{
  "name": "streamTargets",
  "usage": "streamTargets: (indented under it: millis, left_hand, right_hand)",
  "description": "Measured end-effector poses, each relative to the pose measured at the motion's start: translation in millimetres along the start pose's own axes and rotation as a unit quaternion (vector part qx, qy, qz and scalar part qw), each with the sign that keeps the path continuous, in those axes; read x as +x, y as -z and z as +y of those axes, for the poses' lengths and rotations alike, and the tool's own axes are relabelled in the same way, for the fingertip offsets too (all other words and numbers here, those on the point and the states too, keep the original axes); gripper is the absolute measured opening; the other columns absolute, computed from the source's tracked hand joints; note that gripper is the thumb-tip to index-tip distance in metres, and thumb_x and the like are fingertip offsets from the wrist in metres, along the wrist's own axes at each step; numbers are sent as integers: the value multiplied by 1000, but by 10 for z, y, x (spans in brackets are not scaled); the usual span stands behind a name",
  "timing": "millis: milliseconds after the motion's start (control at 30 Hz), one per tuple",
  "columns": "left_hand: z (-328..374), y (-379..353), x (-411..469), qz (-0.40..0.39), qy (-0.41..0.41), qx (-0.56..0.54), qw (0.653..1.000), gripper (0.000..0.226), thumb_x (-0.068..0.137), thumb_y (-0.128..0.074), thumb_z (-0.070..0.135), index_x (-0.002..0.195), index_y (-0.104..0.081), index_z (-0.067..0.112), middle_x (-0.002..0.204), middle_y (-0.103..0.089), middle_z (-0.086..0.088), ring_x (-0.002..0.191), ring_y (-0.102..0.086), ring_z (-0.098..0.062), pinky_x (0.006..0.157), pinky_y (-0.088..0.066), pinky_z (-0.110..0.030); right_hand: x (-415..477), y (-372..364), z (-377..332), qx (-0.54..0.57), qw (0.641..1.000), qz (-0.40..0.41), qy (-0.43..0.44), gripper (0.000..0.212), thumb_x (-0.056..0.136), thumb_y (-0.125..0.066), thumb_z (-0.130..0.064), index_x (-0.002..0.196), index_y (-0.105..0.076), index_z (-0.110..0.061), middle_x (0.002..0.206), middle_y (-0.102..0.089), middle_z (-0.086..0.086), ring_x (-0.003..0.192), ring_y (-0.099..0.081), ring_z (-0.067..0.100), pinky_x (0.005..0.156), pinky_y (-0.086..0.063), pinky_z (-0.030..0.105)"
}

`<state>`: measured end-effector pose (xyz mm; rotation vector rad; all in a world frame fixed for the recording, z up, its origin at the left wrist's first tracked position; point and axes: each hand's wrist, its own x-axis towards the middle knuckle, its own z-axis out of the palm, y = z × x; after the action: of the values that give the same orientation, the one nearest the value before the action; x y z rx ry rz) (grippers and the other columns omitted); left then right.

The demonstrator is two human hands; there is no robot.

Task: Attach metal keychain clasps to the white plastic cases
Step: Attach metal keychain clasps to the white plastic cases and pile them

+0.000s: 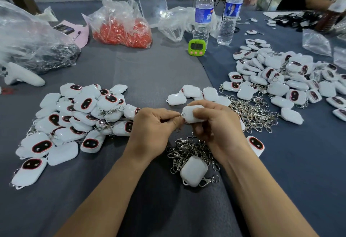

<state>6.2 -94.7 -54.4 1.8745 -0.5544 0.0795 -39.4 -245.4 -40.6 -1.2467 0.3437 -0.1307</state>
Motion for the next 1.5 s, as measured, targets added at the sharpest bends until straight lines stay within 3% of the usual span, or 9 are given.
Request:
streamTargets:
  millis: [200,333,600,733,933,1033,1200,1400,1500]
  left_hand:
    - [-54,-7,-29,-2,-178,352,919,21,86,-61,17,71,-75,13,62,-60,-4,66,-50,-25,64,-46,-40]
    - [-53,-29,-9,-6,20,63,998,8,84,-74,24,83,-80,30,68,-71,2,63,-57,-6,63,-46,-26]
    - [46,-23,29,-51,186,-200,961,5,77,-80,25,78,-83,21,53,-54,4,55,-42,-11,55,-36,-19]
    - [59,8,-15,16,52,58,997,10,81,-80,18,75,-81,25,54,-64,3,54,-53,-5,53,-37,-17]
    - [98,-33,-81,30,-180,449,875,16,61,-77,6,52,-65,10,51,-53,-8,56,-49,-30,62,-37,-34]
    - [61,-51,-99,62,-141,385,910,13,74,-72,14,61,-69,11,57,-60,-6,61,-51,-30,64,-39,-34]
    - [48,-90,1,-1,90,-64,994,15,82,-69,35,73,-79,28,56,-62,8,53,-49,-5,54,-42,-21]
    - [66,-96,-20,17,58,-46,997,23,78,-68,46,75,-80,27,53,-56,-1,56,-43,-7,52,-37,-29]
    - [32,-67,-25,42,-77,160,983,33,83,-66,28,57,-63,9,52,-53,-4,55,-45,-12,57,-40,-37]
  right_hand:
    - [0,-117,143,-221,961,93,139,16,69,-65,-17,81,-75,-18,54,-57,-7,53,-51,18,52,-44,35]
    - [4,-73,32,-54,997,52,25,22,87,-58,2,80,-74,-11,59,-61,8,39,-44,12,38,-30,19]
    - [-12,-21,-65,108,992,-16,-57,41,90,-51,4,67,-80,-14,61,-65,3,39,-47,5,36,-37,13]
    - [1,-74,32,8,1000,12,1,29,87,-54,4,75,-76,-12,61,-61,9,38,-39,11,38,-26,16]
    - [-16,-176,180,-191,967,80,149,13,68,-64,-15,77,-73,-18,56,-60,-5,50,-49,15,52,-40,28]
    - [-15,-166,133,-136,980,76,121,15,77,-63,-5,79,-73,-15,54,-58,0,44,-47,14,44,-37,22]
    - [-6,-58,-42,49,998,31,-22,34,89,-54,4,73,-79,-12,63,-65,7,39,-44,8,36,-34,16]
    - [-26,-18,-80,95,994,19,-48,41,89,-53,3,64,-81,-16,61,-68,2,40,-48,4,37,-39,13]
    - [-9,-35,-24,29,999,25,-6,32,86,-55,3,69,-78,-12,60,-64,7,38,-42,10,36,-30,17]
